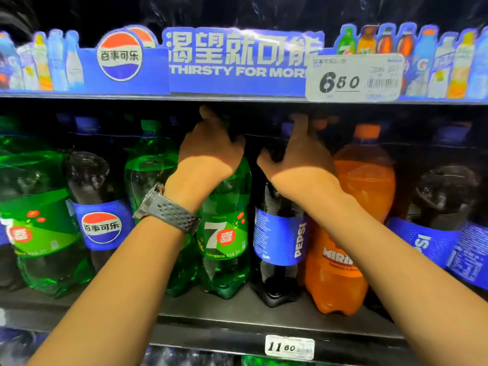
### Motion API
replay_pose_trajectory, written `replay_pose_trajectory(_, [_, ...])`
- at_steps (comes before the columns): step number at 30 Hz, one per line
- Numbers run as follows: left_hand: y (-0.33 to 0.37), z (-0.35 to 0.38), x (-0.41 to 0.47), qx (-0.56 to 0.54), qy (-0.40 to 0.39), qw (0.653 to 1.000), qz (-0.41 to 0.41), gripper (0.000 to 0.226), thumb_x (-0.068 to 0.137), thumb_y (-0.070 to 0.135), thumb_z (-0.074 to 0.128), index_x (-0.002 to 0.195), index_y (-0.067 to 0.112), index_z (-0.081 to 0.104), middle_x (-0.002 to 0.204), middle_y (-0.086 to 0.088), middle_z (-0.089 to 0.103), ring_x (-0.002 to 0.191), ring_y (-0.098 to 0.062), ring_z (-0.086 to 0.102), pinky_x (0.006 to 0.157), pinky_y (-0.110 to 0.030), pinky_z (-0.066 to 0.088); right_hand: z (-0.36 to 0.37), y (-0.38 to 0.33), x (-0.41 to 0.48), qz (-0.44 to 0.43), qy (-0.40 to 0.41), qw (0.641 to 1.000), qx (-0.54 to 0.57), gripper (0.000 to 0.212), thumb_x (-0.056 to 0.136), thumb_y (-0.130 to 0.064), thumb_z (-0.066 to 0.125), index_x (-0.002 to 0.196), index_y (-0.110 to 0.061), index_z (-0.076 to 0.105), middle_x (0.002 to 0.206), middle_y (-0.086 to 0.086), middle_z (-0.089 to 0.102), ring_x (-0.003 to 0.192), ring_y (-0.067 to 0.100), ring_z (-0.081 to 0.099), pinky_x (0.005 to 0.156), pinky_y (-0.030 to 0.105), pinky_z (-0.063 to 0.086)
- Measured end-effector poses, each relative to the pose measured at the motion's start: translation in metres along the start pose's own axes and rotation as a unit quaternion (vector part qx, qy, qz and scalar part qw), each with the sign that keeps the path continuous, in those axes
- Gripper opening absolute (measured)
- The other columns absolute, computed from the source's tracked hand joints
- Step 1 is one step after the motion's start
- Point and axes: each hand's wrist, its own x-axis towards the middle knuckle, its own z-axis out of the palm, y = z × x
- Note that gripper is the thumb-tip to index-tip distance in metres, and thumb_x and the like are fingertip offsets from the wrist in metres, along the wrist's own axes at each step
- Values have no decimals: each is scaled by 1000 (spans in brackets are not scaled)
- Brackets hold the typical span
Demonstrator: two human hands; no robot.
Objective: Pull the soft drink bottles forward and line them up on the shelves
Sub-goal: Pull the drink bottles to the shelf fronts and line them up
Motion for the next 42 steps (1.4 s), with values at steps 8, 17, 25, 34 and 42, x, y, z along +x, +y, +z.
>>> replay_pose_trajectory(8, [-8,-4,-2,41,31,999,13,82,83,43,55,143,-3,23,127,-25,55,114,-46,54,91,-44,45,8,-9,-5,4,37,997,-67,70,80,-48,58,134,-14,30,131,13,46,120,36,45,88,42,43])
replay_pose_trajectory(17, [-17,4,1,-48,40,997,38,55,78,43,59,121,11,43,111,-22,62,102,-47,57,79,-42,44,-29,9,6,-33,-134,990,-10,94,77,-42,70,150,-22,13,147,6,38,128,27,43,92,22,33])
replay_pose_trajectory(25, [-22,2,-7,-53,72,994,58,52,74,47,55,116,18,44,94,-16,64,90,-45,60,68,-35,37,-3,-4,-5,-39,49,978,-199,83,70,-68,57,126,-9,38,127,20,48,120,40,44,94,45,39])
replay_pose_trajectory(34, [-25,2,-11,-99,85,988,78,56,67,56,53,113,24,47,94,-5,65,87,-37,62,67,-31,42,-39,19,3,-43,-179,983,19,94,79,-46,68,150,-33,8,148,-3,36,130,21,41,88,13,26])
replay_pose_trajectory(42, [-23,6,-31,-135,157,974,88,56,76,44,51,126,19,53,118,-8,61,107,-31,57,83,-35,45,-10,0,-11,-61,6,978,-200,91,75,-70,50,142,-15,22,136,19,39,123,38,39,97,45,35])
